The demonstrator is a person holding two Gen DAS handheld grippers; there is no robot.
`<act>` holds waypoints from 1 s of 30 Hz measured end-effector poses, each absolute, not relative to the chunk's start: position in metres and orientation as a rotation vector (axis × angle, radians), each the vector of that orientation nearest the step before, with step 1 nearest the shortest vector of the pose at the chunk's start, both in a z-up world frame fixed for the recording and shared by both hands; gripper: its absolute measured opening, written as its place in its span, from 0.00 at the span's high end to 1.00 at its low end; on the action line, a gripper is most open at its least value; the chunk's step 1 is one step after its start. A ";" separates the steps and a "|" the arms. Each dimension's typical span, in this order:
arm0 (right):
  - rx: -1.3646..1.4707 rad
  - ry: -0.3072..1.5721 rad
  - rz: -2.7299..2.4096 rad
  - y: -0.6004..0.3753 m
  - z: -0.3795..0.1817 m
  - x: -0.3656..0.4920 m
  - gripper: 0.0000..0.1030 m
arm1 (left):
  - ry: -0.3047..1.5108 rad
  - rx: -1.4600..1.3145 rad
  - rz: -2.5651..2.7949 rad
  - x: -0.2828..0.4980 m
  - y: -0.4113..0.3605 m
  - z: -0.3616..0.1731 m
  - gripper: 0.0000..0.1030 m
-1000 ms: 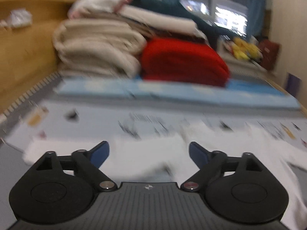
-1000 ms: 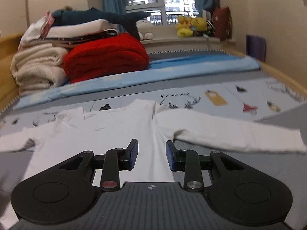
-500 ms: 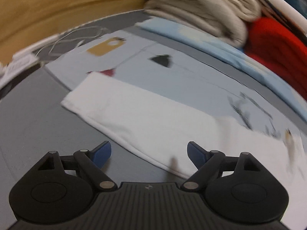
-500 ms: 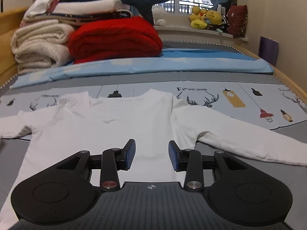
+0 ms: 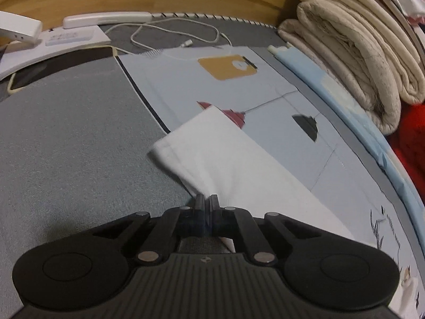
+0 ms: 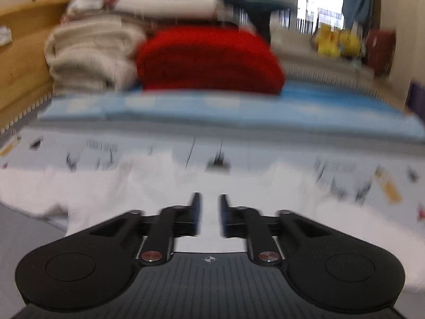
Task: Fold small clothes
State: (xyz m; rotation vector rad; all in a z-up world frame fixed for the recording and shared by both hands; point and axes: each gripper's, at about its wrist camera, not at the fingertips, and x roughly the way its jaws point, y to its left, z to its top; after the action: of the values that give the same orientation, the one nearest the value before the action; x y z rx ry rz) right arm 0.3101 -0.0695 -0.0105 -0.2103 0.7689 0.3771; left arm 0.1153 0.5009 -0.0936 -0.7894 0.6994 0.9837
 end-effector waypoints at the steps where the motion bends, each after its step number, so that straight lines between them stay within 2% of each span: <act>1: -0.192 0.791 0.377 -0.069 -0.013 0.314 0.94 | 0.686 -0.774 1.005 0.117 0.498 -0.088 0.98; 7: -0.182 0.784 0.395 -0.080 0.002 0.321 0.94 | 0.567 -0.548 0.902 0.161 0.428 -0.020 0.99; 11: -0.116 0.833 0.340 -0.102 0.003 0.326 0.94 | 0.482 -0.493 0.589 0.212 0.322 0.023 0.99; 15: -0.009 0.895 0.296 -0.121 0.000 0.327 0.93 | 0.453 -0.546 0.154 0.247 0.200 0.043 0.98; 17: 0.032 0.916 0.270 -0.129 -0.003 0.324 0.93 | 0.561 -0.601 -0.141 0.264 0.148 0.037 0.79; 19: 0.067 0.935 0.259 -0.135 -0.006 0.322 0.90 | 0.568 -0.563 -0.177 0.260 0.123 0.032 0.70; 22: 0.162 0.956 0.251 -0.147 -0.010 0.320 0.80 | 0.612 -0.559 -0.027 0.255 0.129 0.018 0.69; 27: 0.221 0.992 0.199 -0.159 -0.026 0.317 0.80 | 0.780 -0.488 0.367 0.259 0.169 -0.009 0.69; 30: 0.243 1.020 0.182 -0.161 -0.041 0.324 0.80 | 0.834 -0.538 0.478 0.264 0.197 -0.023 0.69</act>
State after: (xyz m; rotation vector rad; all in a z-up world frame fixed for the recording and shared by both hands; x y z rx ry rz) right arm 0.3239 -0.1610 -0.0407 0.2433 1.0196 0.1816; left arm 0.2639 0.1967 -0.0228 -0.5380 0.8344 0.4780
